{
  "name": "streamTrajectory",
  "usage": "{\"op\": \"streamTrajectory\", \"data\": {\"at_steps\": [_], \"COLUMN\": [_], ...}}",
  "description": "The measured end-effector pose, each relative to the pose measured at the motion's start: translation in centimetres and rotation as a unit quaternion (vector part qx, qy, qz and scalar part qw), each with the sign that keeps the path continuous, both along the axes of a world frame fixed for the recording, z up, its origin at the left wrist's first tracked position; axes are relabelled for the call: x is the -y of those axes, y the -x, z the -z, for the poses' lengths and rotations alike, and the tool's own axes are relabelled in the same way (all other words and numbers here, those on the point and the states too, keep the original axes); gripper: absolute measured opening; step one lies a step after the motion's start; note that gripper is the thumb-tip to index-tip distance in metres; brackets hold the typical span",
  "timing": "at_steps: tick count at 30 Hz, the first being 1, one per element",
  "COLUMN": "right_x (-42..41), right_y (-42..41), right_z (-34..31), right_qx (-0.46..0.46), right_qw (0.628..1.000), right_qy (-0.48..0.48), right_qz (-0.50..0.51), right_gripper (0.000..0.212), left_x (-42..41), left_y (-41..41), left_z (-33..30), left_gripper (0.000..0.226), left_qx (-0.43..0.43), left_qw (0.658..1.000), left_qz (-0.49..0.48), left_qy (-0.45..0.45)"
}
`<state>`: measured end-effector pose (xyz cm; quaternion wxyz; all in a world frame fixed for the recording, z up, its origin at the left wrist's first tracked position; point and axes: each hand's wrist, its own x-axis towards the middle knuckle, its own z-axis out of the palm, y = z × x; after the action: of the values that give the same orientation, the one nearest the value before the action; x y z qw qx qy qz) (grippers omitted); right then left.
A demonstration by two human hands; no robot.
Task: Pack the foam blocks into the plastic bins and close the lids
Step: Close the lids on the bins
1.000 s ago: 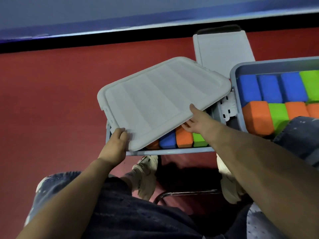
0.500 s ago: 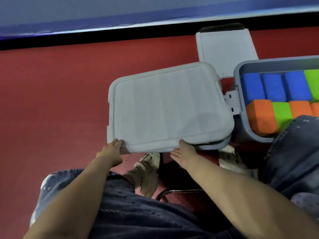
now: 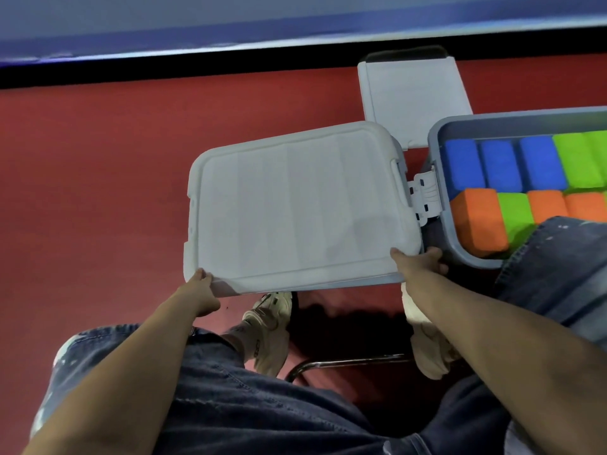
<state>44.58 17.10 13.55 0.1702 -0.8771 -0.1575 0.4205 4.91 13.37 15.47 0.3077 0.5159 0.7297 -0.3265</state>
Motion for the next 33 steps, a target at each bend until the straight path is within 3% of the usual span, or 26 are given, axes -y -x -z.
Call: {"op": "streamTrajectory", "data": {"at_steps": [5, 8, 11, 13, 15, 20, 26, 29, 33], "right_x": [0.8, 0.3, -1.4, -2.4, -3.1, -5.2, -6.1, -6.1, -5.6], "right_y": [-1.8, -2.4, -2.5, -3.1, -3.9, -4.6, -6.8, -6.4, -5.4], "right_z": [2.5, 3.5, 2.2, 1.2, 0.9, 1.6, 6.8, 4.8, 1.9], "right_qx": [-0.083, -0.081, -0.017, 0.025, 0.017, -0.109, -0.184, -0.225, -0.263], "right_qw": [0.996, 0.997, 0.995, 0.979, 0.968, 0.982, 0.977, 0.967, 0.95], "right_qy": [-0.027, -0.005, 0.029, 0.011, -0.034, -0.103, -0.099, -0.118, -0.166], "right_qz": [0.028, 0.001, -0.097, -0.202, -0.247, -0.118, -0.046, -0.019, -0.004], "right_gripper": [0.061, 0.07, 0.077, 0.085, 0.09, 0.069, 0.087, 0.093, 0.075], "left_x": [-0.5, -1.0, -0.9, -0.8, -0.7, -0.8, -0.9, -0.9, -0.9], "left_y": [-0.8, -0.8, -1.1, -1.2, -1.3, -1.4, -1.4, -1.3, -1.3], "left_z": [0.2, 0.2, 0.3, 0.5, 0.8, 1.4, 1.6, 1.7, 1.8], "left_gripper": [0.066, 0.063, 0.069, 0.073, 0.074, 0.075, 0.076, 0.078, 0.079], "left_qx": [0.023, 0.034, 0.038, 0.038, 0.037, 0.037, 0.034, 0.04, 0.037], "left_qw": [0.999, 0.999, 0.999, 0.999, 0.999, 0.999, 0.999, 0.999, 0.999], "left_qz": [0.021, 0.017, 0.012, 0.013, 0.009, 0.0, -0.004, -0.015, -0.019], "left_qy": [-0.031, -0.033, -0.015, -0.01, -0.013, -0.022, -0.022, -0.021, -0.022]}}
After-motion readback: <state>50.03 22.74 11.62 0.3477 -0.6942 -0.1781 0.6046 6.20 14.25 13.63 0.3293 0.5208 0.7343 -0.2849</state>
